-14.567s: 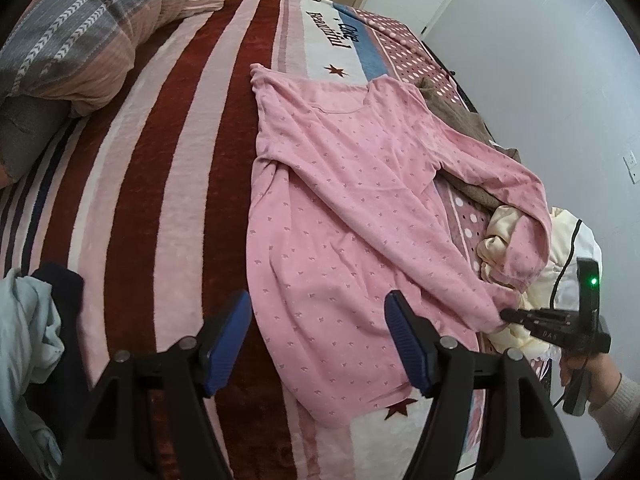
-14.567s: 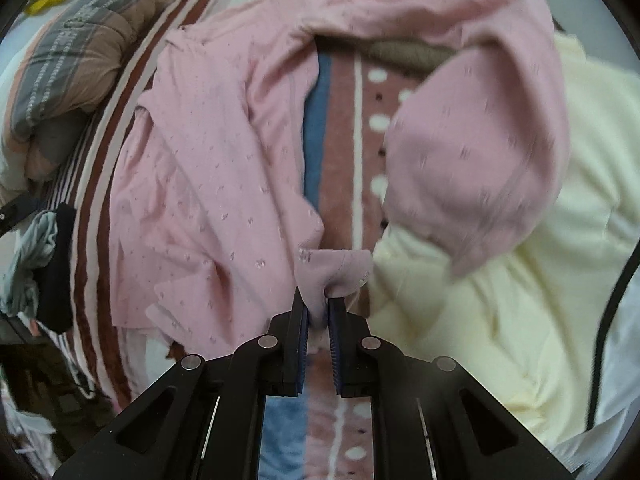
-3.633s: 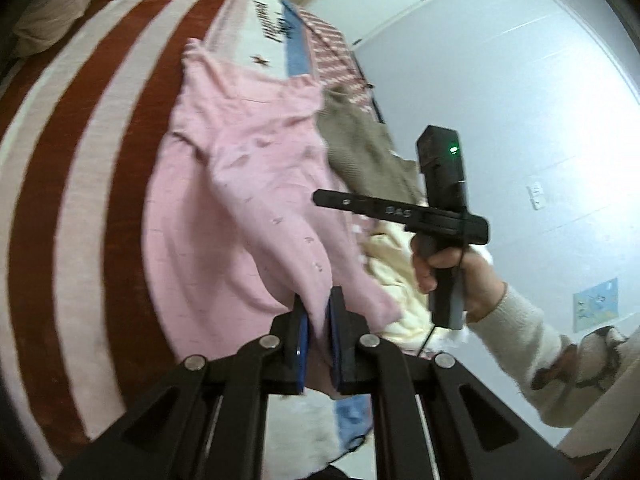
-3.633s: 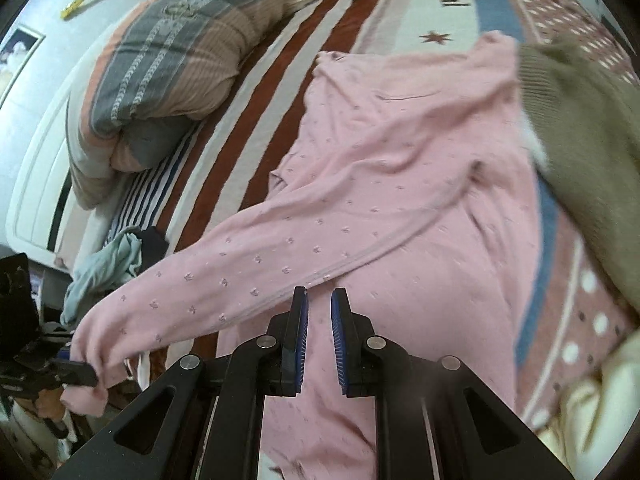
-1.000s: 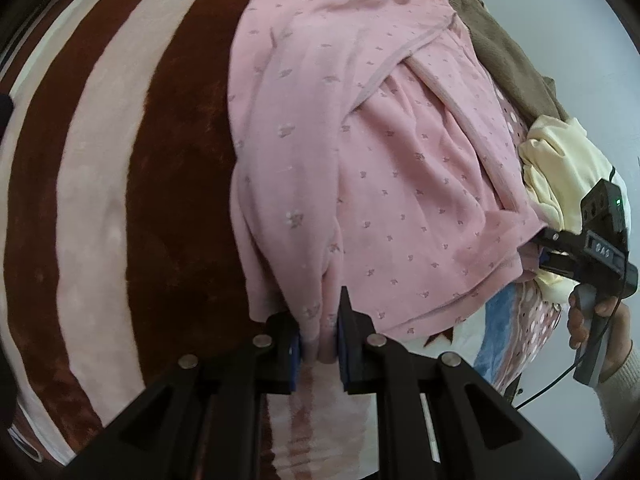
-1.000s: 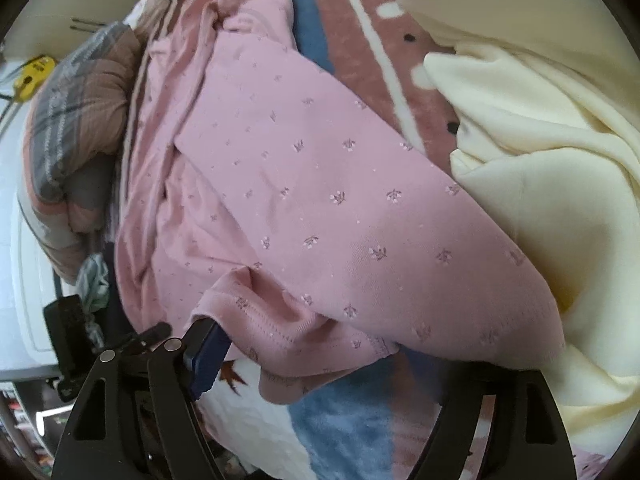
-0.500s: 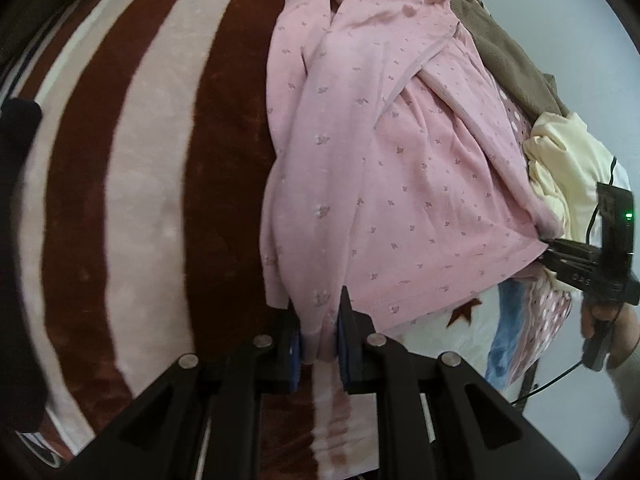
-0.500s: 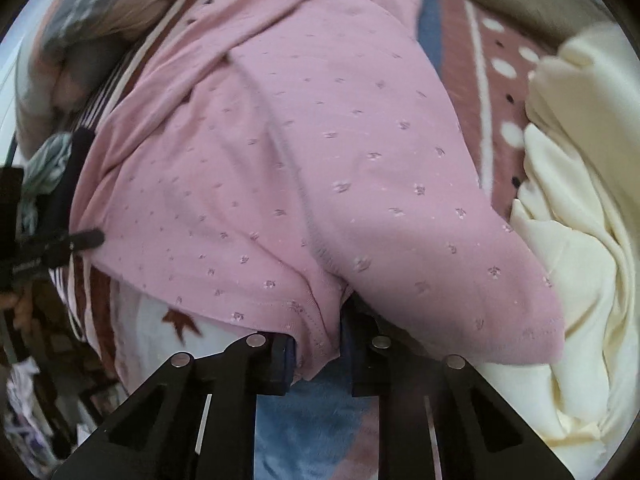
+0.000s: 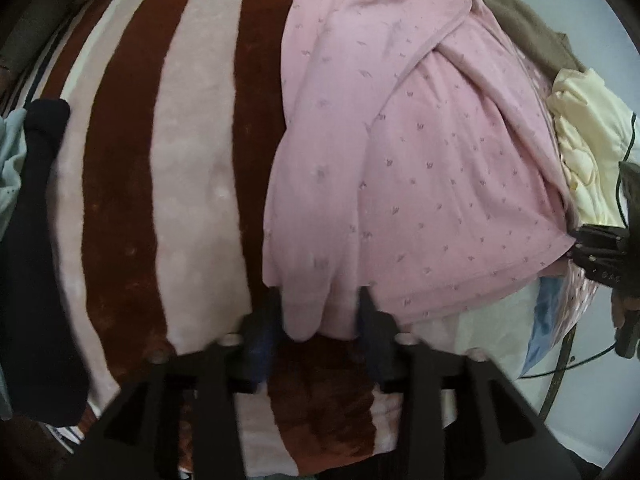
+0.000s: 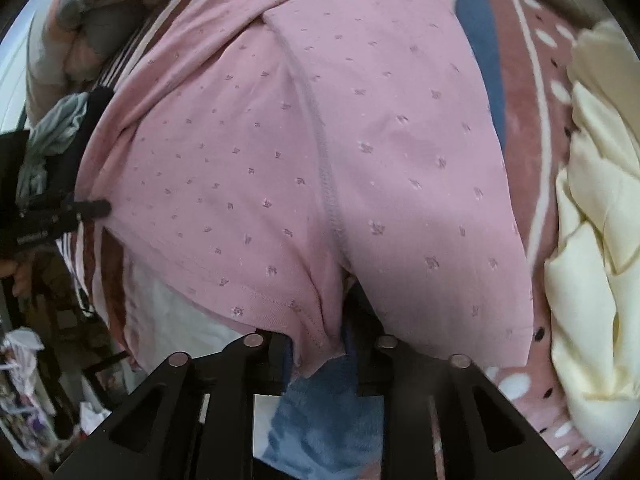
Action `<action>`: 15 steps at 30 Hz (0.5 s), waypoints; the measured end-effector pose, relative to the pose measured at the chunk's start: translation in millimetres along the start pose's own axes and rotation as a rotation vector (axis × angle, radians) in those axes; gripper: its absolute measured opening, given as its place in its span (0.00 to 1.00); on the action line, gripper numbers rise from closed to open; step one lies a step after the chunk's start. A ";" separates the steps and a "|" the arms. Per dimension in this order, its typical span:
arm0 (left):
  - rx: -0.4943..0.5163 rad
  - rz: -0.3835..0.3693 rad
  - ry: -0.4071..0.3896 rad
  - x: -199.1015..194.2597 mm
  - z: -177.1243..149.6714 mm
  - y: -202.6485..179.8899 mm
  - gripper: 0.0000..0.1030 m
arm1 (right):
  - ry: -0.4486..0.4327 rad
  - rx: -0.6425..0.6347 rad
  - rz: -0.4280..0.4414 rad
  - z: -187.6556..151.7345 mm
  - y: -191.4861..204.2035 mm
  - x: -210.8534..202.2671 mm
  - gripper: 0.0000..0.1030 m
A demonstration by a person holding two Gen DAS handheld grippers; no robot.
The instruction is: Fold small clothes
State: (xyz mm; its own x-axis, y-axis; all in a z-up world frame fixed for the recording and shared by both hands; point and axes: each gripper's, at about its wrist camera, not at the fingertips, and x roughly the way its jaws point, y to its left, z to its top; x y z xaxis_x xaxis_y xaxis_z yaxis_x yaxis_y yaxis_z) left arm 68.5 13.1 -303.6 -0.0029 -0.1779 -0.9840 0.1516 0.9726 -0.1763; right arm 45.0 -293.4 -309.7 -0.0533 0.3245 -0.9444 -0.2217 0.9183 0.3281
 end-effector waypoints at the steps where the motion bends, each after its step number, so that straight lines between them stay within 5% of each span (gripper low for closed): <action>1: 0.006 -0.005 -0.001 -3.5 -1.5 0.1 0.56 | 0.013 0.000 -0.003 -1.7 -2.5 -4.8 0.27; 4: 0.016 -0.014 -0.017 -20.9 -3.1 5.4 0.66 | 0.041 -0.046 -0.028 -7.8 0.1 -21.4 0.40; 10: -0.017 -0.026 -0.089 -53.6 0.4 26.2 0.70 | 0.014 -0.073 -0.032 -4.3 -8.2 -75.0 0.52; 15: -0.038 -0.065 -0.147 -48.3 24.4 31.4 0.70 | -0.044 -0.044 -0.059 8.6 -23.6 -86.3 0.53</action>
State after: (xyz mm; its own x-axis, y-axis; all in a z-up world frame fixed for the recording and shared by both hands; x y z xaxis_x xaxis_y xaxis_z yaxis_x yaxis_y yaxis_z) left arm 97.5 48.5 -261.1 0.1336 -0.2584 -0.9568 0.1188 0.9626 -0.2434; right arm 63.2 -341.1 -235.8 0.0043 0.2804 -0.9599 -0.2659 0.9257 0.2692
